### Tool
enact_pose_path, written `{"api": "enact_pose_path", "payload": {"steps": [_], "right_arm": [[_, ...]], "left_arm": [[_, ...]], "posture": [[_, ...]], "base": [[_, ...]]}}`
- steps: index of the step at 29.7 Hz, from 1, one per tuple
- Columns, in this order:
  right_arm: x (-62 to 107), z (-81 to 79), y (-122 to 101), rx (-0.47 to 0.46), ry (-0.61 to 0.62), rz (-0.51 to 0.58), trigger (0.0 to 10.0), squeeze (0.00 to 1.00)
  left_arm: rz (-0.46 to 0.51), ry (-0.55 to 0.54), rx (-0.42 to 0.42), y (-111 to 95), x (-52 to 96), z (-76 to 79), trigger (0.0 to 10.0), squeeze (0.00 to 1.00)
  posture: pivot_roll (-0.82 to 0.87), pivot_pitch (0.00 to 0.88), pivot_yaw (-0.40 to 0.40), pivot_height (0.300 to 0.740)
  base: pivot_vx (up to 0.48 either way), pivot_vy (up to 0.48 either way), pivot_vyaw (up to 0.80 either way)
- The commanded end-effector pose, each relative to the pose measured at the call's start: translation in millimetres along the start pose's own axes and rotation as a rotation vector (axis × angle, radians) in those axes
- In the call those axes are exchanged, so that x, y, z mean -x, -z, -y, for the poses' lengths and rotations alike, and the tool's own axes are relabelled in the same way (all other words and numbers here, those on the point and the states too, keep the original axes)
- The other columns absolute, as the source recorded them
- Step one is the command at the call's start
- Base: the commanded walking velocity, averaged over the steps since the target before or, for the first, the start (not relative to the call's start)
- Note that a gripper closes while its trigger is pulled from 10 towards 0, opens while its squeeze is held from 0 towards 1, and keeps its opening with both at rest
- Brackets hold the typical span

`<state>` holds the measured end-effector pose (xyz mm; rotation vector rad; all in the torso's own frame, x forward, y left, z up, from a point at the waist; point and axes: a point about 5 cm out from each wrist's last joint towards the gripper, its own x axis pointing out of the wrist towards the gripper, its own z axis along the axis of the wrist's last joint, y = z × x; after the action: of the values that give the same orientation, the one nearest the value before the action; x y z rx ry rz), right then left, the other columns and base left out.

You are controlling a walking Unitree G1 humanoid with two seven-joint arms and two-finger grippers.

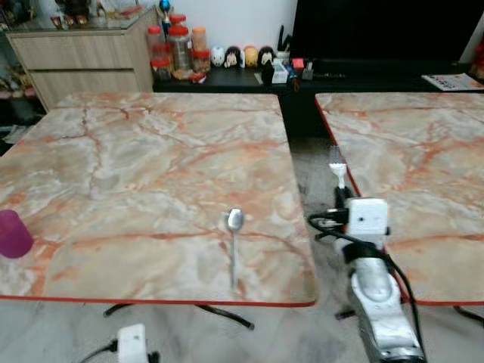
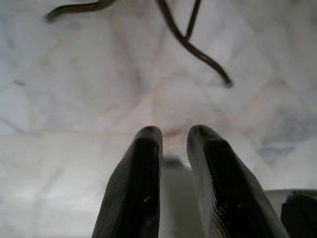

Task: Setting the table

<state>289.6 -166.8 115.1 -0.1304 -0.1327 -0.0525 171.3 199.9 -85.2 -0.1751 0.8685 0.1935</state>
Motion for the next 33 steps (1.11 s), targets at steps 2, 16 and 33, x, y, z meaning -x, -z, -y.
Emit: {"api": "enact_pose_path", "payload": {"steps": [2, 16, 33], "right_arm": [[-1.2, -9.6, -9, -0.033, -0.039, 0.051, 10.0, 0.0], [-4.1, -12.1, -14, -0.018, -0.064, 0.076, 10.0, 0.0], [-5.1, -12.0, -20, -0.018, -0.071, 0.096, 10.0, 0.0]], "left_arm": [[0.001, -0.016, -0.017, -1, 0.6, -7.6, 10.0, 0.0], [0.002, -0.007, -0.021, -2, -0.1, -4.7, 10.0, 0.0], [-0.003, 0.007, -0.036, -2, -0.3, -1.3, 10.0, 0.0]], "posture": [[-0.06, 0.0, -0.009, 0.74], [-0.07, 0.0, -0.002, 0.74], [-0.08, 0.0, 0.001, 0.74]], "base": [[0.0, -0.48, 0.0], [0.0, -0.48, 0.0], [0.0, -0.48, 0.0]]}}
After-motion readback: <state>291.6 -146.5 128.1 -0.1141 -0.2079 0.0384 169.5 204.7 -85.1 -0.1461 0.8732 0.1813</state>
